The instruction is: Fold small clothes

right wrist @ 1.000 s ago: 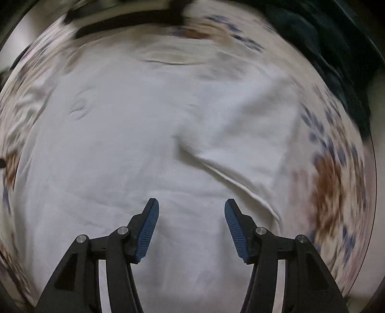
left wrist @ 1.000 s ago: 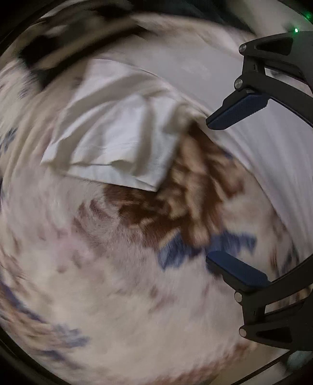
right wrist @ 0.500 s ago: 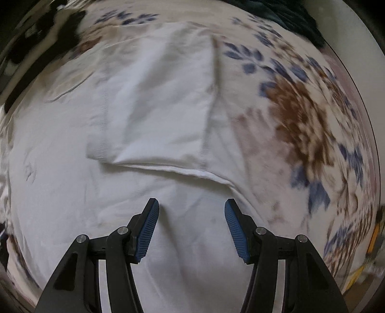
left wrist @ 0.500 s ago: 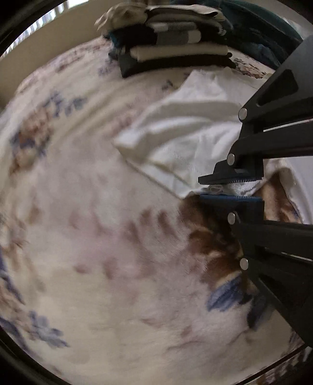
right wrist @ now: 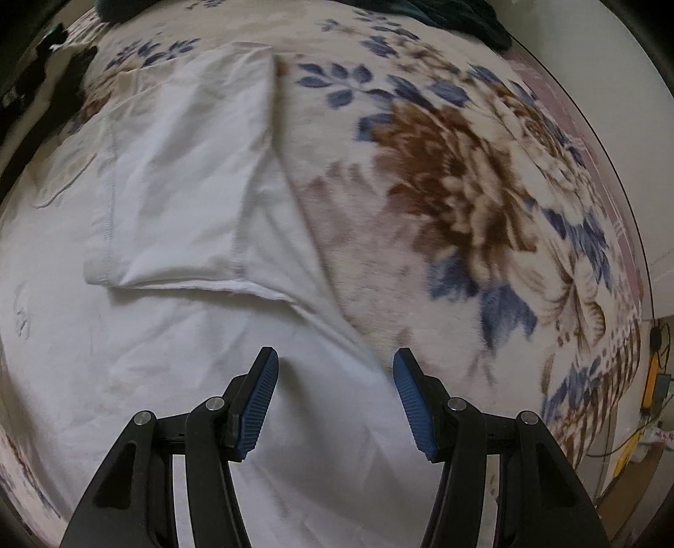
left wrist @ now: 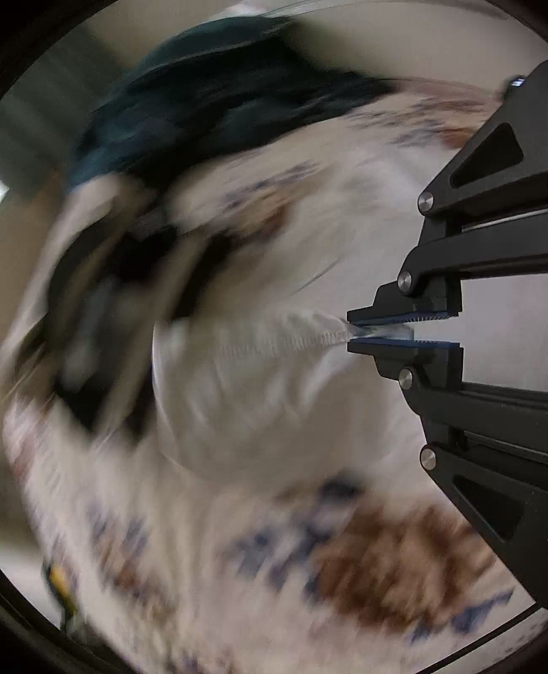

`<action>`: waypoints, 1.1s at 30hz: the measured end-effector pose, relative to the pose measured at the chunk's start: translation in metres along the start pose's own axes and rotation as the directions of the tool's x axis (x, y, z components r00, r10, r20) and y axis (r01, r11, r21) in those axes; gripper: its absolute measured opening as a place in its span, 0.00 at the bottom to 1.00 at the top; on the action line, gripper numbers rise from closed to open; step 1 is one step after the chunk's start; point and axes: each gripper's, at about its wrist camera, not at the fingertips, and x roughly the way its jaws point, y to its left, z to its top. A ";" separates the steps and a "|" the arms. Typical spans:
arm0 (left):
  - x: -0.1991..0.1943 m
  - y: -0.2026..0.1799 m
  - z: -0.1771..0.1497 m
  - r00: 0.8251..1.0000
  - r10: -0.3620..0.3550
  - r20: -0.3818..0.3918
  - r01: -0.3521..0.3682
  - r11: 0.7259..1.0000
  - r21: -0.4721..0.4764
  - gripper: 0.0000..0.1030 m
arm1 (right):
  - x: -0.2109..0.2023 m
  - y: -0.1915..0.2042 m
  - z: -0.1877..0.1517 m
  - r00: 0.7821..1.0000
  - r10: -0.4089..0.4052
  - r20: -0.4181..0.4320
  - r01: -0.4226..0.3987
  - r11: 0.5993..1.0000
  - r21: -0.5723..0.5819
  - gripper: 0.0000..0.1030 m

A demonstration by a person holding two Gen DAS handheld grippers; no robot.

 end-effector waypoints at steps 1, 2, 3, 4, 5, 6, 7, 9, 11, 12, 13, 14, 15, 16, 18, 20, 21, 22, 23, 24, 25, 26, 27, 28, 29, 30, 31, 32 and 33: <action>0.014 -0.008 -0.008 0.996 -0.012 -0.091 0.015 1.000 0.024 0.08 | 0.000 -0.004 -0.003 1.000 0.004 -0.009 -0.003 1.000 0.011 0.57; 0.019 -0.012 -0.013 0.991 -0.029 -0.133 0.032 0.999 0.026 0.08 | 0.002 -0.004 0.000 1.000 0.010 -0.014 -0.010 1.000 0.019 0.57; 0.022 -0.011 -0.017 0.985 -0.038 -0.168 0.043 0.999 0.028 0.08 | 0.005 -0.003 0.006 1.000 0.018 -0.018 -0.017 1.000 0.024 0.57; 0.021 -0.011 -0.020 0.983 -0.025 -0.180 0.033 0.999 0.037 0.13 | 0.005 -0.007 0.005 0.999 0.032 -0.021 -0.031 0.999 0.028 0.57; 0.018 -0.006 -0.022 0.982 -0.010 -0.189 0.020 0.999 0.048 0.19 | 0.005 -0.009 0.005 0.999 0.041 -0.021 -0.040 0.999 0.025 0.57; 0.015 -0.002 -0.021 0.981 -0.004 -0.192 0.014 0.999 0.051 0.39 | 0.003 -0.008 0.004 0.999 0.045 -0.018 -0.045 0.999 0.018 0.57; 0.009 0.009 -0.020 0.982 0.016 -0.190 -0.007 0.999 0.051 0.71 | 0.002 -0.008 0.003 0.999 0.049 -0.014 -0.049 0.999 0.007 0.57; 0.001 0.018 -0.015 0.984 0.050 -0.173 -0.042 0.998 0.048 0.97 | 0.002 -0.005 0.002 0.999 0.047 -0.007 -0.047 0.999 -0.008 0.57; 0.001 0.028 0.005 0.984 0.111 -0.137 -0.105 0.993 0.054 0.97 | 0.000 -0.001 0.000 0.999 0.050 -0.004 -0.050 0.999 -0.014 0.57; 0.002 0.035 0.017 0.981 0.153 -0.120 -0.146 0.987 0.066 0.97 | -0.001 -0.001 -0.002 0.999 0.053 -0.004 -0.053 0.999 -0.012 0.57; 0.007 0.039 0.028 0.978 0.182 -0.106 -0.175 0.982 0.074 0.97 | -0.003 -0.002 -0.006 0.998 0.055 -0.004 -0.055 0.998 -0.008 0.57; 0.012 0.043 0.041 0.974 0.212 -0.087 -0.205 0.975 0.081 0.97 | -0.004 -0.003 -0.009 0.998 0.058 -0.005 -0.058 0.998 -0.002 0.57; 0.015 0.050 0.050 0.969 0.234 -0.073 -0.228 0.970 0.085 0.97 | -0.004 -0.001 -0.009 0.998 0.058 -0.005 -0.058 0.998 0.001 0.57; 0.023 0.053 0.063 0.962 0.270 -0.050 -0.264 0.960 0.094 0.97 | -0.006 -0.003 -0.013 0.998 0.056 -0.006 -0.056 0.998 0.006 0.57; 0.047 0.057 0.086 0.938 0.345 -0.022 -0.340 0.932 0.127 0.97 | -0.002 -0.002 -0.005 0.998 0.057 -0.009 -0.056 0.998 0.014 0.57; 0.071 0.060 0.103 0.913 0.409 -0.007 -0.402 0.901 0.162 0.97 | -0.006 -0.003 -0.006 0.999 0.051 -0.012 -0.051 0.999 0.013 0.57; 0.084 0.061 0.110 0.899 0.438 0.000 -0.430 0.884 0.183 0.97 | -0.004 0.001 0.004 0.999 0.047 -0.013 -0.047 0.999 0.009 0.57; 0.089 0.062 0.111 0.893 0.450 0.002 -0.441 0.875 0.201 0.97 | -0.007 0.001 0.005 0.999 0.040 -0.013 -0.040 0.999 0.000 0.57; 0.092 0.060 0.112 0.892 0.452 0.000 -0.441 0.871 0.215 0.97 | -0.011 0.001 0.007 0.999 0.032 -0.014 -0.032 0.999 -0.012 0.57; 0.089 0.060 0.111 0.895 0.447 0.001 -0.436 0.872 0.224 0.97 | -0.015 0.001 0.007 1.000 0.014 -0.015 -0.014 0.999 -0.031 0.57; 0.081 0.057 0.107 0.900 0.437 0.012 -0.427 0.874 0.230 0.97 | -0.017 0.003 0.008 1.000 0.006 -0.016 -0.007 0.999 -0.043 0.57; 0.068 0.051 0.102 0.910 0.412 0.031 -0.407 0.882 0.238 0.97 | -0.021 0.004 0.008 1.000 0.005 -0.020 -0.006 0.998 -0.060 0.57; 0.055 0.047 0.097 0.920 0.390 0.044 -0.389 0.888 0.245 0.97 | -0.023 0.009 0.010 1.000 0.010 -0.026 -0.011 0.998 -0.068 0.57; 0.039 0.041 0.088 0.927 0.370 0.059 -0.372 0.893 0.254 0.97 | -0.029 0.010 0.010 0.999 0.028 -0.038 -0.031 0.996 -0.080 0.58; 0.021 0.033 0.075 0.930 0.361 0.074 -0.367 0.893 0.262 0.97 | -0.032 0.014 0.016 0.998 0.045 -0.043 -0.049 0.995 -0.087 0.62; 0.004 0.026 0.061 0.933 0.352 0.078 -0.359 0.893 0.270 0.98 | -0.032 0.018 0.018 0.997 0.057 -0.043 -0.061 0.994 -0.093 0.66; -0.002 0.020 0.054 0.935 0.346 0.077 -0.354 0.895 0.273 0.99 | -0.039 0.021 0.021 0.996 0.071 -0.045 -0.076 0.992 -0.105 0.77; -0.017 0.013 0.038 0.938 0.339 0.074 -0.346 0.897 0.276 0.99 | -0.043 0.027 0.027 0.995 0.091 -0.049 -0.096 0.989 -0.113 0.85; -0.026 0.007 0.028 0.938 0.340 0.068 -0.345 0.896 0.280 0.99 | -0.050 0.031 0.029 0.991 0.122 -0.054 -0.128 0.984 -0.121 0.87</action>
